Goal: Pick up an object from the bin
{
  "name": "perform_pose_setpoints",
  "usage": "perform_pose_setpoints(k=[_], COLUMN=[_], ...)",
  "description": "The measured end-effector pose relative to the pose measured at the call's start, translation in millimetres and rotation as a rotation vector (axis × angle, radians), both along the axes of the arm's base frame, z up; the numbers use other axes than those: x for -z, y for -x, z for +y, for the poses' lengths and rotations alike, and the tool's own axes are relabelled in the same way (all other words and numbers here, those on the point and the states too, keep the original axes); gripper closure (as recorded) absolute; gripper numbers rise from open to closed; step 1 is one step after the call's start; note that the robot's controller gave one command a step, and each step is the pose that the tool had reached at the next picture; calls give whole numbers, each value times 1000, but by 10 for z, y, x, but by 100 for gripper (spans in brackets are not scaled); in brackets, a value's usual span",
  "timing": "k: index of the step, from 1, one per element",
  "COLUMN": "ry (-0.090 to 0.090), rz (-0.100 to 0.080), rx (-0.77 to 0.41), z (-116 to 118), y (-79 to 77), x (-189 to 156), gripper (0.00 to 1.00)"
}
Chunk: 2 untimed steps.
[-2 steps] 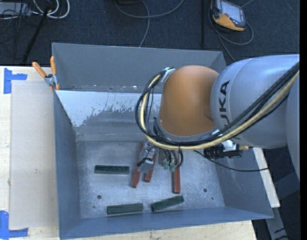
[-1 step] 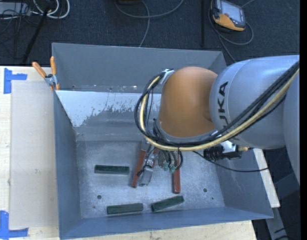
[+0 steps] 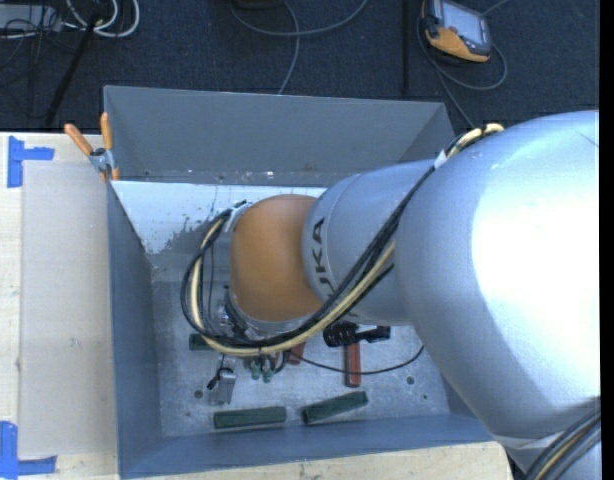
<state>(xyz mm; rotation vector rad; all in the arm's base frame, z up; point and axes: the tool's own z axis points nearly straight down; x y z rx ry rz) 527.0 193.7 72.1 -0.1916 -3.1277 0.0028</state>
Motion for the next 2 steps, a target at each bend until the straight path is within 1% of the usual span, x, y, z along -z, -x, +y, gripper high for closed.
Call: perform_pose_setpoints(k=[1, 2], ry=[0, -3], rz=[-6, -14], rx=[6, -11], z=[-18, -204], y=[-23, 62], x=[-40, -1372], gripper=[100, 100])
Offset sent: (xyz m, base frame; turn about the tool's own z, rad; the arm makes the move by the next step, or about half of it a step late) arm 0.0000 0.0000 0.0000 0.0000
